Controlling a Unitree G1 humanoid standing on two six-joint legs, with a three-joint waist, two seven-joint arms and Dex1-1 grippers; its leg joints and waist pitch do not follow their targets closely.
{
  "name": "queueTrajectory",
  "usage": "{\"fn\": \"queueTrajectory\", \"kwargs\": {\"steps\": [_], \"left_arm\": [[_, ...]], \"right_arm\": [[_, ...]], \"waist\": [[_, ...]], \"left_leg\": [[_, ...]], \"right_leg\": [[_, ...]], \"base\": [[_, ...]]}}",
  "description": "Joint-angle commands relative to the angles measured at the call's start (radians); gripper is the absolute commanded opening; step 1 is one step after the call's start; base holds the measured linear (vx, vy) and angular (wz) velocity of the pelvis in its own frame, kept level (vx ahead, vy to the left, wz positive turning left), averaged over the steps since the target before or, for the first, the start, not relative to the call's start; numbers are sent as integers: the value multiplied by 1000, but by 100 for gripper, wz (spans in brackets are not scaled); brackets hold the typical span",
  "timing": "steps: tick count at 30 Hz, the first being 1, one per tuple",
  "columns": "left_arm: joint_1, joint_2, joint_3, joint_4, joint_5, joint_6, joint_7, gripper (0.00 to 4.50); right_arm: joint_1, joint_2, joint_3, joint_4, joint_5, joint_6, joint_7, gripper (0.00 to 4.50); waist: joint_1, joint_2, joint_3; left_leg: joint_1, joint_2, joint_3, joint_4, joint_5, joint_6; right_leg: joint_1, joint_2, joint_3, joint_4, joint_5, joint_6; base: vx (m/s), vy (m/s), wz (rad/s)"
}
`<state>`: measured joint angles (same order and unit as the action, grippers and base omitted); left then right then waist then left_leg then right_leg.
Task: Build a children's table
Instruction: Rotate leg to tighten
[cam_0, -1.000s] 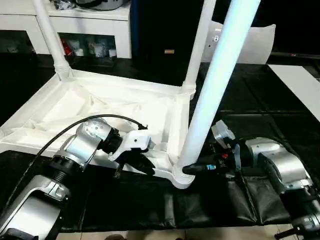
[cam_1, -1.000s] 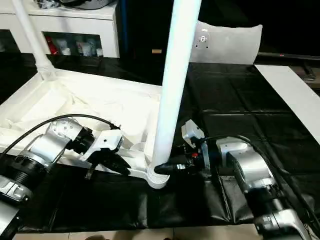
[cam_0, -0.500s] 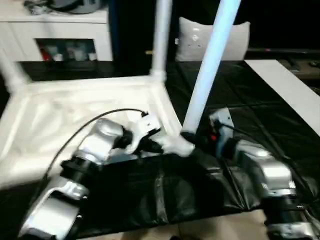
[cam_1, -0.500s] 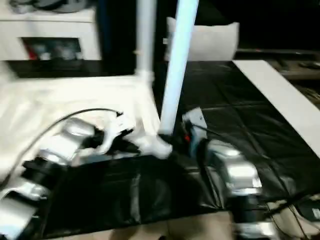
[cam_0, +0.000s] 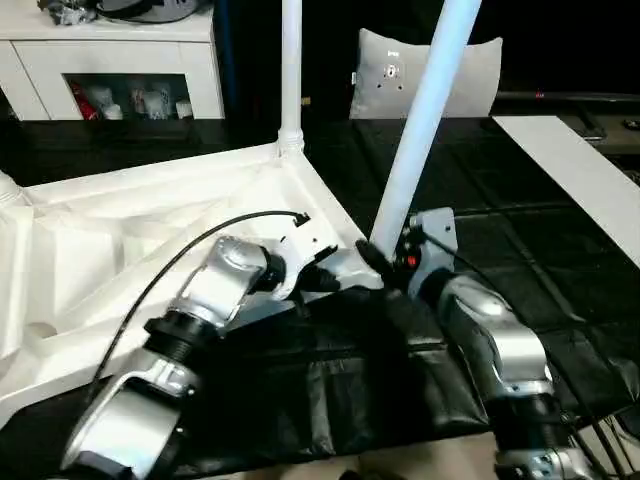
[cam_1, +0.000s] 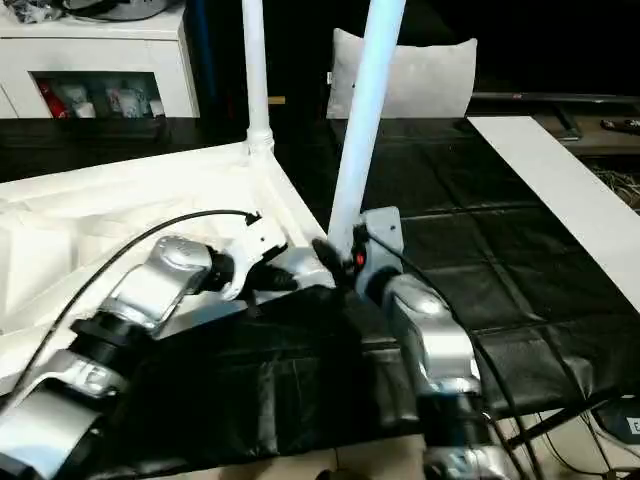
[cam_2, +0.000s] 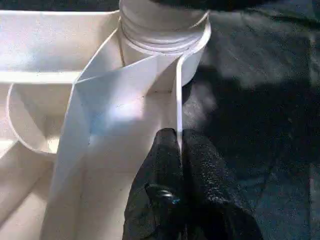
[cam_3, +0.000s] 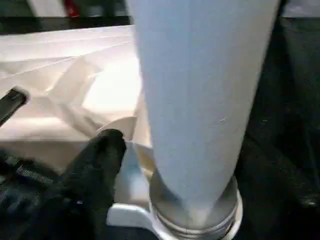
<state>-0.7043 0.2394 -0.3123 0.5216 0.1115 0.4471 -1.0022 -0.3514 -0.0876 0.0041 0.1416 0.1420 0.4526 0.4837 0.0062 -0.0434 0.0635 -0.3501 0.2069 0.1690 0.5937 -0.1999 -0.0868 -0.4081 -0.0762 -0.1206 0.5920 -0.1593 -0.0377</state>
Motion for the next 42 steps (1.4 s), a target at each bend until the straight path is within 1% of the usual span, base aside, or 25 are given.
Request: {"fn": "queueTrajectory", "kwargs": {"steps": [1, 2, 3, 5, 7, 9, 11, 12, 14, 15, 17, 18, 20, 22, 23, 24, 26, 27, 32, 34, 37, 38, 40, 41, 42], "left_arm": [[-7, -1, -11, -46, -21, -49, -33, 0], [-3, 12, -15, -47, -22, -69, -54, 0], [2, 33, -18, -43, -26, -102, -88, 0], [5, 49, -20, -37, -33, -137, -122, 0], [5, 67, -26, -31, -36, -145, -153, 0], [7, 89, -38, -27, -49, -203, -211, 0], [10, 106, -47, -28, -59, -239, -259, 0], [12, 125, -58, -30, -68, -278, -315, 0], [12, 140, -70, -26, -65, -300, -349, 0], [7, 173, -97, -21, -51, -333, -409, 0], [5, 183, -106, -19, -45, -348, -426, 0], [3, 187, -109, -17, -43, -354, -432, 0], [3, 198, -113, -29, -60, -365, -480, 0], [6, 208, -117, -46, -78, -367, -523, 0], [6, 208, -117, -46, -78, -367, -523, 0], [7, 216, -122, -48, -84, -386, -549, 0], [8, 220, -126, -52, -88, -385, -565, 0], [8, 224, -129, -53, -89, -392, -576, 0], [7, 227, -132, -47, -87, -411, -593, 0], [6, 228, -132, -46, -86, -411, -598, 0], [5, 230, -133, -44, -87, -412, -601, 0], [4, 230, -133, -42, -87, -413, -600, 0], [2, 230, -135, -39, -87, -415, -600, 0], [2, 230, -135, -39, -87, -415, -600, 0], [3, 230, -137, -39, -89, -417, -600, 0]], "right_arm": [[10, -4, 53, -13, 27, 11, 68, 373], [12, -22, 51, -16, 32, 9, 91, 388], [16, -57, 49, -23, 44, 2, 143, 401], [18, -92, 52, -28, 53, -9, 197, 404], [19, -140, 68, -29, 53, -35, 266, 432], [19, -189, 74, -29, 67, -51, 339, 432], [17, -222, 74, -28, 84, -55, 397, 432], [14, -261, 80, -26, 99, -62, 469, 432], [12, -294, 95, -23, 107, -70, 530, 432], [3, -345, 117, -7, 120, -84, 636, 432], [-3, -361, 124, 3, 124, -91, 668, 432], [-5, -367, 127, 8, 126, -94, 680, 432], [-20, -383, 143, 28, 135, -105, 740, 432], [-34, -394, 162, 46, 139, -112, 793, 406], [-34, -394, 162, 46, 139, -112, 793, 397], [-46, -400, 176, 59, 143, -118, 827, 387], [-54, -402, 186, 65, 148, -116, 852, 375], [-58, -405, 193, 67, 154, -112, 871, 363], [-63, -411, 209, 72, 169, -98, 921, 331], [-64, -409, 213, 76, 172, -98, 932, 305], [-63, -409, 219, 79, 176, -92, 944, 287], [-62, -409, 222, 78, 180, -83, 950, 287], [-61, -409, 225, 76, 184, -76, 953, 266], [-60, -408, 226, 75, 184, -76, 953, 261], [-56, -408, 228, 70, 186, -70, 955, 253]], "waist": [[8, 9, -64], [7, 9, -62], [7, 5, -63], [9, 7, -62], [12, 8, -62], [15, 7, -62], [26, 9, -64], [31, 10, -64], [38, 10, -65], [46, 13, -64], [50, 9, -62], [52, 10, -61], [52, 7, -60], [54, 8, -61], [53, 8, -62], [54, 4, -63], [54, 3, -63], [56, 0, -62], [60, 2, -63], [60, 2, -62], [61, 0, -62], [62, 2, -62], [61, 2, -63], [61, 0, -62], [62, 2, -62]], "left_leg": [[-4, 21, -6, -67, -156, 61], [-4, 21, -6, -66, -161, 62], [-4, 21, -5, -67, -163, 63], [-3, 22, -5, -66, -164, 66], [-3, 24, -5, -66, -160, 67], [-3, 25, -4, -66, -156, 72], [0, 27, -2, -65, -144, 75], [2, 28, -3, -65, -143, 77], [2, 29, -1, -65, -130, 85], [3, 30, -1, -65, -139, 84], [2, 30, -1, -67, -152, 82], [4, 30, 0, -67, -155, 78], [5, 31, -2, -68, -177, 64], [6, 31, -2, -68, -170, 61], [2, 32, -2, -68, -162, 62], [2, 33, -2, -68, -156, 65], [1, 32, -2, -66, -149, 67], [0, 32, -1, -66, -145, 70], [1, 34, 0, -66, -142, 70], [1, 33, 0, -66, -145, 67], [0, 32, 0, -66, -143, 64], [0, 32, 0, -66, -142, 64], [1, 33, -1, -66, -140, 64], [1, 33, -1, -67, -140, 63], [1, 33, -1, -67, -141, 61]], "right_leg": [[66, -70, 61, -86, -334, -132], [65, -71, 62, -87, -343, -131], [65, -70, 61, -88, -349, -129], [64, -71, 62, -88, -352, -128], [64, -71, 62, -86, -340, -132], [64, -71, 63, -85, -330, -137], [63, -73, 66, -80, -305, -149], [62, -73, 66, -80, -295, -154], [62, -71, 68, -73, -246, -171], [62, -72, 67, -72, -251, -173], [63, -73, 67, -75, -278, -167], [62, -74, 67, -77, -291, -165], [60, -76, 65, -81, -344, -155], [60, -75, 65, -79, -336, -159], [62, -74, 66, -76, -319, -165], [62, -75, 67, -73, -304, -171], [63, -75, 66, -71, -300, -174], [63, -74, 66, -71, -309, -169], [61, -75, 66, -72, -310, -166], [61, -75, 66, -72, -316, -164], [61, -75, 66, -73, -325, -159], [62, -75, 65, -73, -327, -159], [61, -74, 65, -72, -322, -160], [61, -74, 65, -73, -324, -159], [61, -75, 66, -72, -325, -159]], "base": [[0, 0, 0], [0, 0, 0], [0, 0, 0], [0, 0, 0], [0, 0, 0], [0, 0, 0], [0, 0, 0], [0, 0, 0], [0, 0, 0], [0, 0, 0], [0, 0, 0], [0, 0, 0], [0, 0, 0], [0, 0, 0], [0, 0, 0], [0, 0, 0], [0, 0, 0], [0, 0, 0], [0, 0, 0], [0, 0, 0], [0, 0, 0], [0, 0, 0], [0, 0, 0], [0, 0, 0], [0, 0, 0]]}}
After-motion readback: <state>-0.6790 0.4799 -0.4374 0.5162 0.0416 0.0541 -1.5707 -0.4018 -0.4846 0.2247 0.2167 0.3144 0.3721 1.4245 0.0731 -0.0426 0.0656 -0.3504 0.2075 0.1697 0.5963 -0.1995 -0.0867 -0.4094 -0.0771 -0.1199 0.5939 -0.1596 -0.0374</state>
